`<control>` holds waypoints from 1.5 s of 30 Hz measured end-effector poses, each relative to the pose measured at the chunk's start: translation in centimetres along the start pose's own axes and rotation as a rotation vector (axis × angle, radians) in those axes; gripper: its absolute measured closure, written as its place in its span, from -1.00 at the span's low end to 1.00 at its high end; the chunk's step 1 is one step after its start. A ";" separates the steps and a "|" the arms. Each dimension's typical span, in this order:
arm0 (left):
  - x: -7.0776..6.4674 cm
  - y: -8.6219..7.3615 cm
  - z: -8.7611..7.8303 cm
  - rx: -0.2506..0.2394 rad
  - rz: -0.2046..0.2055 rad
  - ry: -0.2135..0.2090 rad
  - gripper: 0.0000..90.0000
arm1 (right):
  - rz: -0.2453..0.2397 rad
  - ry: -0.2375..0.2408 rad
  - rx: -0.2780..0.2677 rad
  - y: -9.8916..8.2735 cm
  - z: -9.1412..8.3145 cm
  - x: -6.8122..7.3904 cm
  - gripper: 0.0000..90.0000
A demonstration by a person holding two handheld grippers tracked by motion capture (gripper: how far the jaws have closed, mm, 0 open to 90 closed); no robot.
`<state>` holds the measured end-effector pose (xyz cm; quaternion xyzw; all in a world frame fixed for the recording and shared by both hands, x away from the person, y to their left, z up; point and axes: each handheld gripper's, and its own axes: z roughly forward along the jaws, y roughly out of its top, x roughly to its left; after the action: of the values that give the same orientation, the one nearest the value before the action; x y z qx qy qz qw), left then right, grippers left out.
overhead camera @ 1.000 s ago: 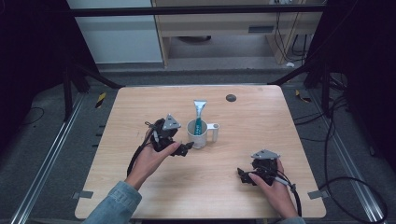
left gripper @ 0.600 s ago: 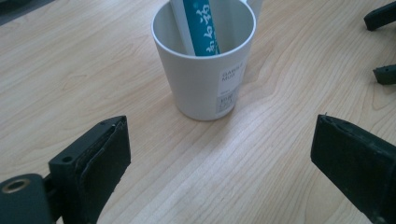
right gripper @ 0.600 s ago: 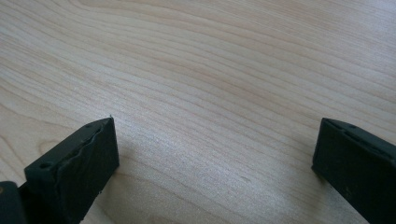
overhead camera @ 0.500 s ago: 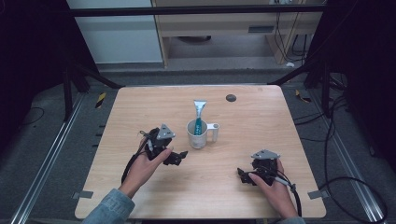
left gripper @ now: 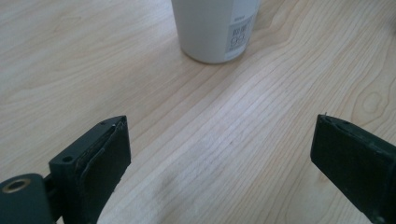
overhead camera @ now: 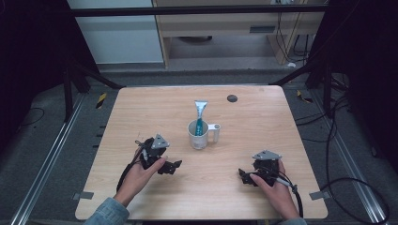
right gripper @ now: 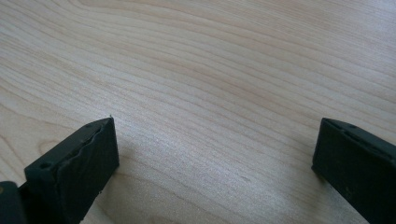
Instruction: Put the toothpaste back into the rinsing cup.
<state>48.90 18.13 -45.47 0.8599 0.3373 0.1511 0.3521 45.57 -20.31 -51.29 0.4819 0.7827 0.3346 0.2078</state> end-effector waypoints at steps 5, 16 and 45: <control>0.5 -1.1 0.1 0.018 -0.014 0.008 -0.90 | 0.000 0.000 0.000 0.0 0.0 0.0 -0.99; 2.5 -4.2 -0.1 0.052 -0.069 0.036 -0.90 | 0.002 0.000 0.000 0.0 0.0 0.0 -0.99; 9.5 -7.8 -0.5 0.033 -0.178 0.176 -0.96 | 0.000 0.000 0.000 0.0 0.0 0.0 -0.99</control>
<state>51.84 29.00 -50.42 0.8156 0.4443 0.1885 0.3191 45.57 -20.31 -51.29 0.4821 0.7826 0.3346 0.2078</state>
